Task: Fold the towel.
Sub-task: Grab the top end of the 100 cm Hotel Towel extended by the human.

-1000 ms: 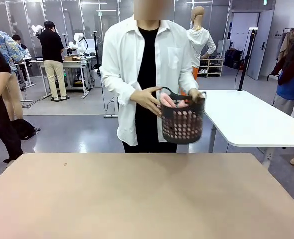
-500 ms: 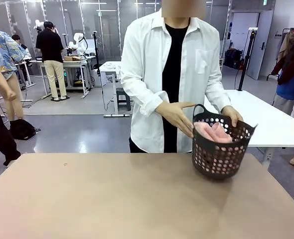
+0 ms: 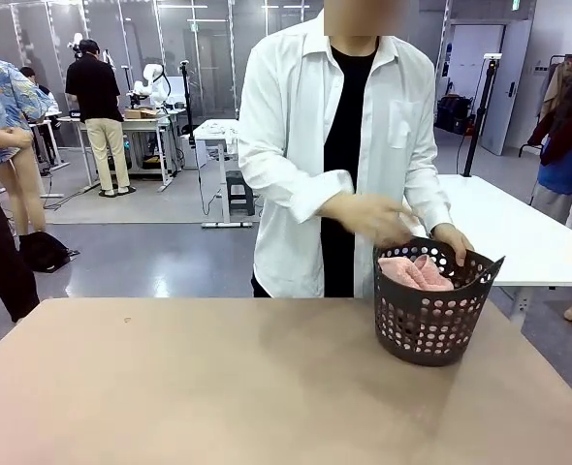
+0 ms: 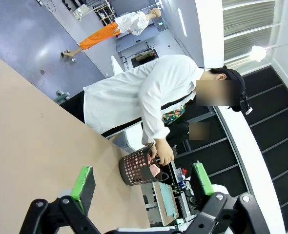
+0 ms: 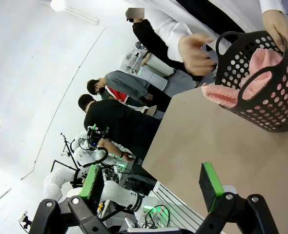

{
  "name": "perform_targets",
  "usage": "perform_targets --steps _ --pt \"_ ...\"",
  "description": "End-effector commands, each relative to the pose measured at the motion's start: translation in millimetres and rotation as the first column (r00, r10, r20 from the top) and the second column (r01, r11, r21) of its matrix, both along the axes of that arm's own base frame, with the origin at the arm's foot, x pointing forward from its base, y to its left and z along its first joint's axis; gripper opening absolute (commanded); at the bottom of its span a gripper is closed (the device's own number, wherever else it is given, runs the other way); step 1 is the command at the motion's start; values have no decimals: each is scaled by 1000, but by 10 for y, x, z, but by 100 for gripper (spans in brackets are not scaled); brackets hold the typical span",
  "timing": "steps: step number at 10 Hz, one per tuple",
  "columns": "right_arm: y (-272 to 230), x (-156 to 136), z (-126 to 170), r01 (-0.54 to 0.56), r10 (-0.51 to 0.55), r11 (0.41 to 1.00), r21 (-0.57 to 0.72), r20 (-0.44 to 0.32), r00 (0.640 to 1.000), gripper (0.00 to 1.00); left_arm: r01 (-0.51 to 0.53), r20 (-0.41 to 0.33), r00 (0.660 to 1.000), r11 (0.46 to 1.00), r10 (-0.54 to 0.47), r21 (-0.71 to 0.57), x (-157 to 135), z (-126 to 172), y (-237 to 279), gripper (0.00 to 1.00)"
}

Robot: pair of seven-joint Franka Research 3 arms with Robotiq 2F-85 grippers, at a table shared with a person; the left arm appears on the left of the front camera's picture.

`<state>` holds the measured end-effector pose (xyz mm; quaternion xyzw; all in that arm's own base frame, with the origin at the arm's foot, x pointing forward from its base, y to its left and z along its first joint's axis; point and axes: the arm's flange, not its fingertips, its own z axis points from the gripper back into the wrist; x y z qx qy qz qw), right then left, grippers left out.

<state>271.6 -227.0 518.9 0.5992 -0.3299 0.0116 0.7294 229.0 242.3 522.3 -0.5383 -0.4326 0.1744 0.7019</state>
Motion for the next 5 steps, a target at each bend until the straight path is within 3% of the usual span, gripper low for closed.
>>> perform_targets --steps 1,5 --pt "-13 6 18 -1 1 1000 0 15 1000 100 7 13 1000 1000 -7 6 9 -5 11 100" --pt "-13 6 18 -1 1 1000 0 15 1000 100 7 13 1000 1000 -7 6 9 -5 11 100"
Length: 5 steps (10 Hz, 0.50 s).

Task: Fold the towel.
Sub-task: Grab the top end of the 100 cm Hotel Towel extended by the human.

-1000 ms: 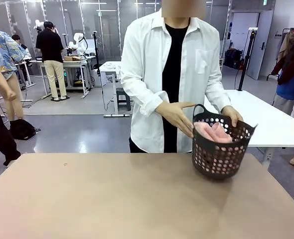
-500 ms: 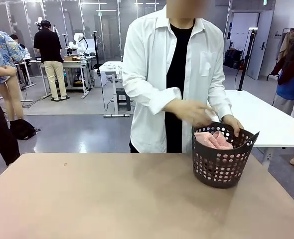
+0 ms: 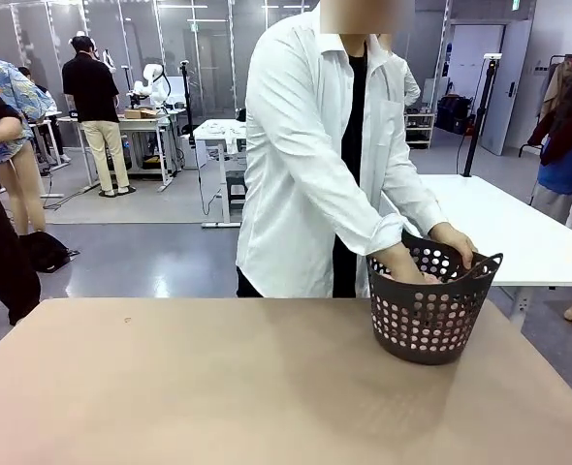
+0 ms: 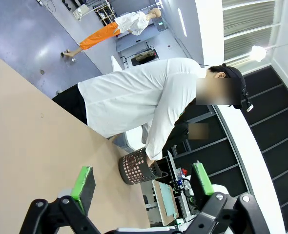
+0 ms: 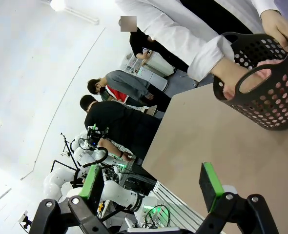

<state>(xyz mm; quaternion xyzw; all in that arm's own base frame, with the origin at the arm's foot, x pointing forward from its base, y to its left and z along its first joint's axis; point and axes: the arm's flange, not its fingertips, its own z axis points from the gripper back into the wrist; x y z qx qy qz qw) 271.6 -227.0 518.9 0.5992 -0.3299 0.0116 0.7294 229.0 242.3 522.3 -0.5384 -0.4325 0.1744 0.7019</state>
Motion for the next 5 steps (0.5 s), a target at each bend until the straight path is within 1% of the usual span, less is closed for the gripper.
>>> perform_targets --steps 1,5 --pt "-13 6 18 -1 1 1000 0 15 1000 100 7 13 1000 1000 -7 6 9 -5 11 100" --pt "-13 6 18 -1 1 1000 0 15 1000 100 7 13 1000 1000 -7 6 9 -5 11 100"
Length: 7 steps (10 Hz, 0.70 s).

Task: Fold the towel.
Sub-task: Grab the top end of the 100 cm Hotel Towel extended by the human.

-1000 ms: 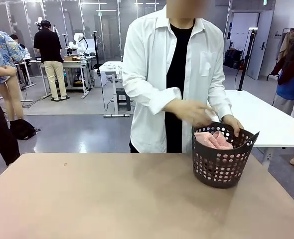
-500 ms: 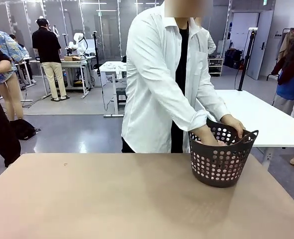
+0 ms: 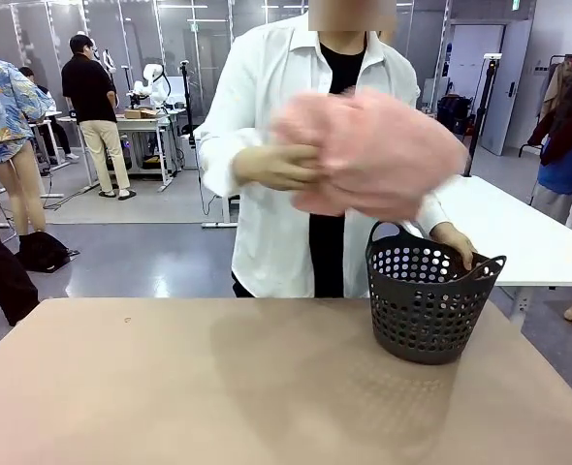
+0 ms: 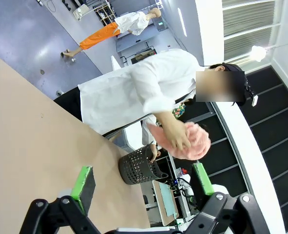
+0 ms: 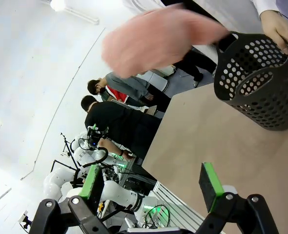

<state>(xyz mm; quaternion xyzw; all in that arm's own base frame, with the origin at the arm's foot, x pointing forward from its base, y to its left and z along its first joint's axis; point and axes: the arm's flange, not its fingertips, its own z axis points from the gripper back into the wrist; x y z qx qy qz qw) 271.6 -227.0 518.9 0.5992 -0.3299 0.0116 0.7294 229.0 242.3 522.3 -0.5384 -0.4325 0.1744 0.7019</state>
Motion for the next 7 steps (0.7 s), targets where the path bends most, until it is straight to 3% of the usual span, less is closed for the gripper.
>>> perform_targets --steps 1,7 --pt "-13 6 18 -1 1 1000 0 15 1000 100 7 12 1000 1000 -7 6 9 -5 11 100" --pt "-13 6 18 -1 1 1000 0 15 1000 100 7 12 1000 1000 -7 6 9 -5 11 100"
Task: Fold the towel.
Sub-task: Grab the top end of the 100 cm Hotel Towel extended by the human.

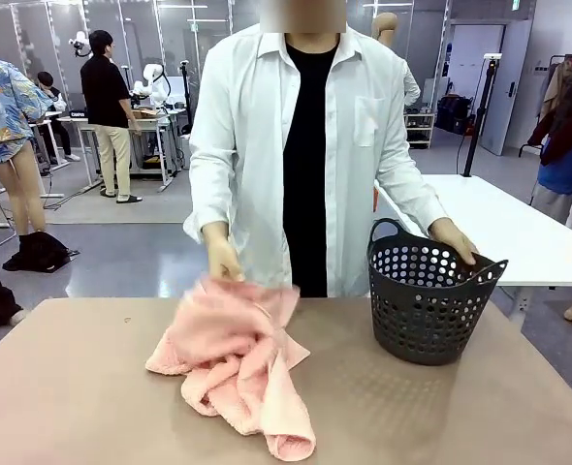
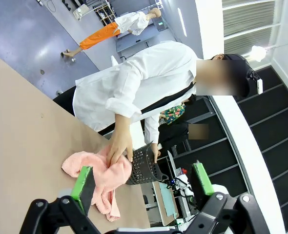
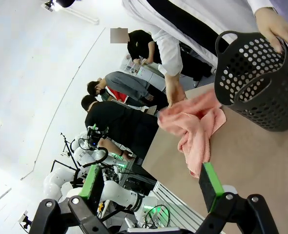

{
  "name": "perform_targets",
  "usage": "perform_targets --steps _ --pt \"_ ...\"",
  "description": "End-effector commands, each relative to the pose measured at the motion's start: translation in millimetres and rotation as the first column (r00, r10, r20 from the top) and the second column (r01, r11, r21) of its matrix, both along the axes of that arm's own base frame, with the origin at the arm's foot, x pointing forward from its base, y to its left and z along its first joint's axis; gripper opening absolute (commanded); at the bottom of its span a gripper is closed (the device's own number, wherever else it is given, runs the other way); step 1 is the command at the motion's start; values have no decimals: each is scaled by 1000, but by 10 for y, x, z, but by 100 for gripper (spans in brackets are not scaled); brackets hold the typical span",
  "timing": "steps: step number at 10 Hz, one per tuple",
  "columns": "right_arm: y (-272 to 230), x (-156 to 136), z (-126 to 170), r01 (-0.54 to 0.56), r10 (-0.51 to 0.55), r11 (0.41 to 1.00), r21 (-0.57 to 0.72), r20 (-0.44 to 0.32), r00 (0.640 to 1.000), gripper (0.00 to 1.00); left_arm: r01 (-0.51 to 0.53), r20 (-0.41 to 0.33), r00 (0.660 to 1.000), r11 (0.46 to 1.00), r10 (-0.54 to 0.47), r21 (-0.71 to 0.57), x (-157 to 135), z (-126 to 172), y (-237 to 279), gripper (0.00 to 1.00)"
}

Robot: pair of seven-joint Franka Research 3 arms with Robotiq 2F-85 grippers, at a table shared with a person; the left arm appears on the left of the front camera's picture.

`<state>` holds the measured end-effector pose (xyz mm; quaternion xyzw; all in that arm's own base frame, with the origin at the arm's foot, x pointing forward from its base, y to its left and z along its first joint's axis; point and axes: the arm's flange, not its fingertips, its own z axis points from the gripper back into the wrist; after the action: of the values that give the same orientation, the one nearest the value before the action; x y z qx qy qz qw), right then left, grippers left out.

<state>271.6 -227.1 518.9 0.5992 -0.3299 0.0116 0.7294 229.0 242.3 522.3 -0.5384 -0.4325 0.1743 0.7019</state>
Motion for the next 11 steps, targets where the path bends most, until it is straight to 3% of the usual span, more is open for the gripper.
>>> perform_targets --steps 1,11 --pt "-13 6 18 -1 1 1000 0 15 1000 100 7 12 1000 1000 -7 6 9 -5 11 100" --pt "-13 6 18 -1 1 1000 0 15 1000 100 7 12 1000 1000 -7 6 9 -5 11 100"
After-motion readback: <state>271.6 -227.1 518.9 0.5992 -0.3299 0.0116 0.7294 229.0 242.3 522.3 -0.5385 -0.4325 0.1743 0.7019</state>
